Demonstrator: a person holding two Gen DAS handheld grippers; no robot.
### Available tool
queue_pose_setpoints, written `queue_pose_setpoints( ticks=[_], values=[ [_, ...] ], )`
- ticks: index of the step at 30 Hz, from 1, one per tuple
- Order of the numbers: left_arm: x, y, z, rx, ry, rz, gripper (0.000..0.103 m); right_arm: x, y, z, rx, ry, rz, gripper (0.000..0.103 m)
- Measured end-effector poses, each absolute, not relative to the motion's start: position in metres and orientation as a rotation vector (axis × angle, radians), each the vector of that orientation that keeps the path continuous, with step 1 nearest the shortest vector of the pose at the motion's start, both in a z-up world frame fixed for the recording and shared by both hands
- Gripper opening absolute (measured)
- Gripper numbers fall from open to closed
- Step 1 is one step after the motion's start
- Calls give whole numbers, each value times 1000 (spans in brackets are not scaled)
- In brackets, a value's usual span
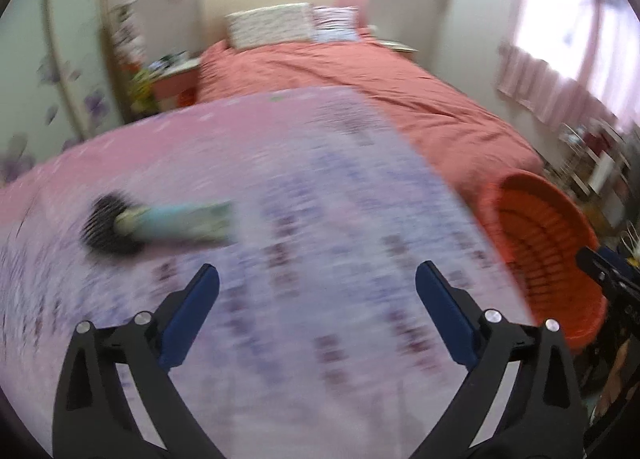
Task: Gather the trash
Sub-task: 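Move both open tools back over the remaining items on the bed, then grasp the light blue hand cream tube with the right tool and lift it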
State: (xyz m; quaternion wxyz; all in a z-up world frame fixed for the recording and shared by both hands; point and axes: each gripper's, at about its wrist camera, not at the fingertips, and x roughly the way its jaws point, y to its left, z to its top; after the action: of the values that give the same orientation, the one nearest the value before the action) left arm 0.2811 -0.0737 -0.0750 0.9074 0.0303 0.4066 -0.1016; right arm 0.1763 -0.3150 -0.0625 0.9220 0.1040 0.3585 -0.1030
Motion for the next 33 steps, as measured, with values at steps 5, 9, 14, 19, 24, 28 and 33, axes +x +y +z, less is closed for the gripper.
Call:
queue_pose_setpoints(
  ticks=[5, 9, 14, 19, 24, 28, 33],
  values=[
    [285, 13, -80, 22, 843, -58, 98, 195, -259, -65, 145, 770, -107, 72],
    [282, 71, -83, 27, 839, 60, 98, 211, -212, -65, 114, 783, -23, 72],
    [276, 129, -83, -28, 850, 92, 98, 234, -157, -71, 100, 807, 62, 71],
    [273, 153, -90, -47, 863, 90, 98, 258, -120, -76, 73, 833, 109, 71],
    [276, 163, -98, -105, 888, 71, 98, 285, -104, -78, 40, 824, 92, 59],
    [277, 172, -103, -145, 908, 61, 98, 320, -99, -78, 18, 816, 15, 56],
    [278, 173, -105, -148, 915, 59, 98, 358, -103, -79, -2, 853, -6, 56]
  ],
)
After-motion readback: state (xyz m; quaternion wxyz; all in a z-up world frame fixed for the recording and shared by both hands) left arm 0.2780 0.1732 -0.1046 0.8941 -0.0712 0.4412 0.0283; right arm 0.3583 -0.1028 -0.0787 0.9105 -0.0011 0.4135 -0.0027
